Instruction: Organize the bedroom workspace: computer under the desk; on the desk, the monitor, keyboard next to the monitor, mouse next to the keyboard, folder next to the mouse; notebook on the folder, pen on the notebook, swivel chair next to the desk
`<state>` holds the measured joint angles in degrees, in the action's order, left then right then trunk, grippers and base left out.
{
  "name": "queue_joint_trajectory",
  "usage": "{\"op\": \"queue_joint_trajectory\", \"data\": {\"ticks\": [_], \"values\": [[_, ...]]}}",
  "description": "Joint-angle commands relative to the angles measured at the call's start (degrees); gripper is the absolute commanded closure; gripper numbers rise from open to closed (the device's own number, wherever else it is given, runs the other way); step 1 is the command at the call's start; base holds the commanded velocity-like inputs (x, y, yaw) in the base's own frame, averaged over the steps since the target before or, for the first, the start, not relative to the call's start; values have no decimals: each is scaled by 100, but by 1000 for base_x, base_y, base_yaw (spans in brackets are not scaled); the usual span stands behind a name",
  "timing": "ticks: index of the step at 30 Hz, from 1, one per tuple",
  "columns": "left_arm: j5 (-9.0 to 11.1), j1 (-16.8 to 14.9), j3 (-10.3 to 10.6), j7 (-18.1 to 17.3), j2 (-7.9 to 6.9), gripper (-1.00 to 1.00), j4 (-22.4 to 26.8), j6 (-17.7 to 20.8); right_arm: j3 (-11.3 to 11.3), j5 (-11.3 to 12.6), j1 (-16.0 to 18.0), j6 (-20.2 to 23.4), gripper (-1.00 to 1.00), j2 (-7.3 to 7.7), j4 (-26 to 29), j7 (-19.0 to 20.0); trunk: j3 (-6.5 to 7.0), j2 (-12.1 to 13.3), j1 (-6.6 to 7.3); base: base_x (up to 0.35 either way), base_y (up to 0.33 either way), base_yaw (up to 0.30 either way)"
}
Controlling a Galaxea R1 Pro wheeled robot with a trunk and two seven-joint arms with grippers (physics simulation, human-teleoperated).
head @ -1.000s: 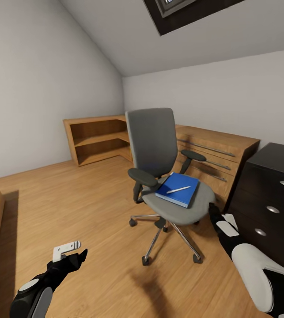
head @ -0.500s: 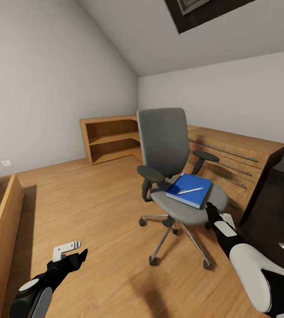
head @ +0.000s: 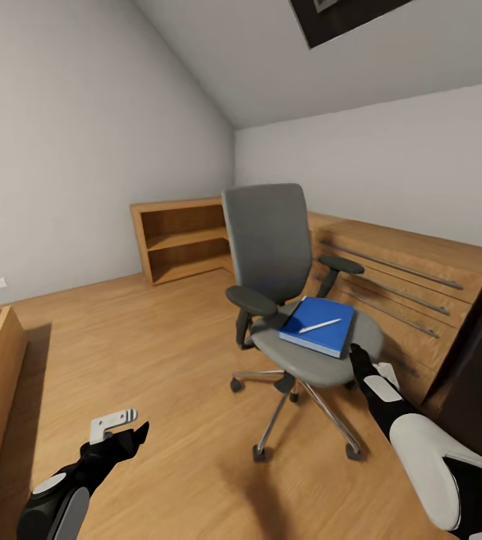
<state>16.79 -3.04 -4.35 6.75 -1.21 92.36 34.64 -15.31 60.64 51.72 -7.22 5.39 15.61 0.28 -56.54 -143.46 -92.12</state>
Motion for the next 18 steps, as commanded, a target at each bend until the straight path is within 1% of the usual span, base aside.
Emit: {"op": "queue_joint_trajectory", "data": {"ticks": [1,15,18], "values": [[64,-3,4,46,-2,-100,8,26,28,62,5,-20,-100,-1,3,8,-5,-2,-2,327,0,0],[64,-3,4,46,-4,-100,19,29,28,57,5,-25,-100,1,3,8,-5,-2,-2,326,0,0],[64,-3,4,46,-7,-100,16,44,28,54,5,-25,-100,5,3,8,-5,-2,-2,15,0,0]]}}
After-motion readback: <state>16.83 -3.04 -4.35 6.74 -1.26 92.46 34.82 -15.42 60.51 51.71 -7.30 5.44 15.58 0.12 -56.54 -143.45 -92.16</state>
